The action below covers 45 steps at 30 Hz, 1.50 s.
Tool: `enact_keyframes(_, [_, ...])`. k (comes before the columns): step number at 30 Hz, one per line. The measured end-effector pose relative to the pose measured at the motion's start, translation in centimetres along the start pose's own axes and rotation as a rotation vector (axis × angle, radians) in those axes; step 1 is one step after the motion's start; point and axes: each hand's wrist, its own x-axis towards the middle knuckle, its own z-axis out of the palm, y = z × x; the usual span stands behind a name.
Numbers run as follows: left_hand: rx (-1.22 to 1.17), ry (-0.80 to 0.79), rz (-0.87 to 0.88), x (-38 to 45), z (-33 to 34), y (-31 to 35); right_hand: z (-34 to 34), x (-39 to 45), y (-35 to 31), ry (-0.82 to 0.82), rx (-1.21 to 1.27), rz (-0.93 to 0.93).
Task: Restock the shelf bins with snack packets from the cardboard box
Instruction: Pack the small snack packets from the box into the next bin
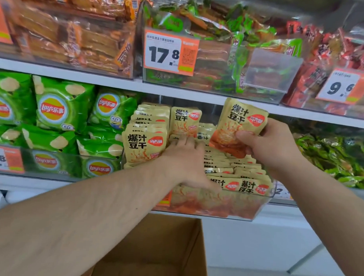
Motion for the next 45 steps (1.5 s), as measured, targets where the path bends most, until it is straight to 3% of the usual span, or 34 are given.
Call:
enact_keyframes(7, [-0.009,-0.172,-0.042,2.6,0.6,-0.3,1.6,2.3,0.1,-0.020,-0.168,-0.054])
enact_keyframes(19, [0.026,0.070,0.041,1.3,2.1,-0.2,4.4,4.5,-2.2,-0.161,-0.374,-0.249])
enact_keyframes(27, [0.007,0.111,0.062,1.1,2.3,-0.3,7.5,5.1,-3.0,-0.285,-0.495,-0.343])
enact_keyframes(33, [0.019,0.100,0.067,1.3,2.2,-0.2,8.4,5.9,-2.0,-0.292,-0.469,-0.247])
enact_keyframes(40, [0.013,0.102,0.061,1.2,2.1,-0.2,10.1,6.5,-0.3,-0.303,-0.137,-0.016])
enact_keyframes(45, [-0.006,0.118,0.060,1.1,2.2,-0.2,10.9,6.4,0.3,-0.313,-0.067,0.056])
